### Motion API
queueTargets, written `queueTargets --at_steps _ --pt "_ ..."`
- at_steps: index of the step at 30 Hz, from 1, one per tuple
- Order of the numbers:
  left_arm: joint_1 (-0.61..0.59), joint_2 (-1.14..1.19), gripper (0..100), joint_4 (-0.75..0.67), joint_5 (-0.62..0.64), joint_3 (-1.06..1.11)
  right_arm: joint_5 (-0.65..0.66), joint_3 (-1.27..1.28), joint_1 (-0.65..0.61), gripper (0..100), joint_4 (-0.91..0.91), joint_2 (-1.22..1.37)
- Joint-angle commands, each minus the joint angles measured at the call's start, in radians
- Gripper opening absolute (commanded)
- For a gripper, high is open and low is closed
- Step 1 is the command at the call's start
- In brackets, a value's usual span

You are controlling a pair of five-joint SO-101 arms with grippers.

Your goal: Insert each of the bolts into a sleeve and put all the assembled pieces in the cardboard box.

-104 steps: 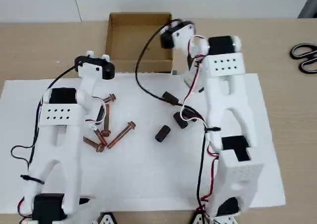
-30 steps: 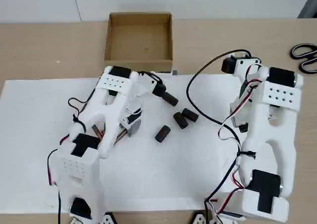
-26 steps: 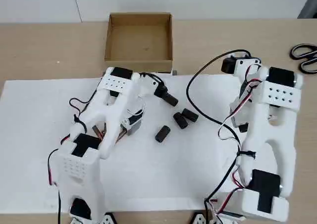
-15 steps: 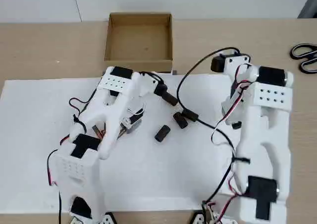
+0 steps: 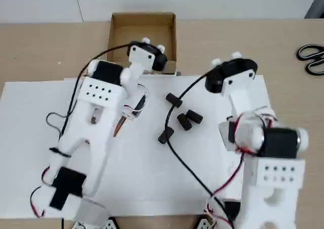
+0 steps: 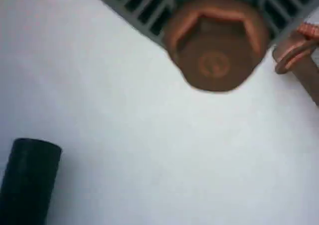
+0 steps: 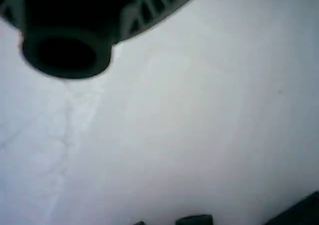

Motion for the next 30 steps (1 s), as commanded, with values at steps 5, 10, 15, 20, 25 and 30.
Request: queueTargets --at_steps 5,10,15,20,25,30 --pt "0.008 -0.345 1 -0.002 0.106 -0.016 -0.014 0.104 -0.005 0.4 -0.005 -0.314" --pt "0.012 -0.503 1 -0.002 0.252 0.048 -0.023 0.219 -0.005 0.4 -0.036 -0.493" --pt "-0.009 -0.652 1 -0.126 0.456 0.300 -0.112 0.400 -0.007 0.4 -0.136 -0.648" --pt "-0.015 -0.887 1 -0.377 0.531 0.619 -0.106 0.552 -0.015 0.4 -0.266 -0.776" --pt "-0.014 -1.157 1 -0.620 0.551 0.923 -0.112 0.661 -0.131 0.4 -0.302 -0.829" --pt "-0.014 -1.376 1 -0.766 0.552 1.144 -0.115 0.755 -0.225 0.4 -0.398 -0.829"
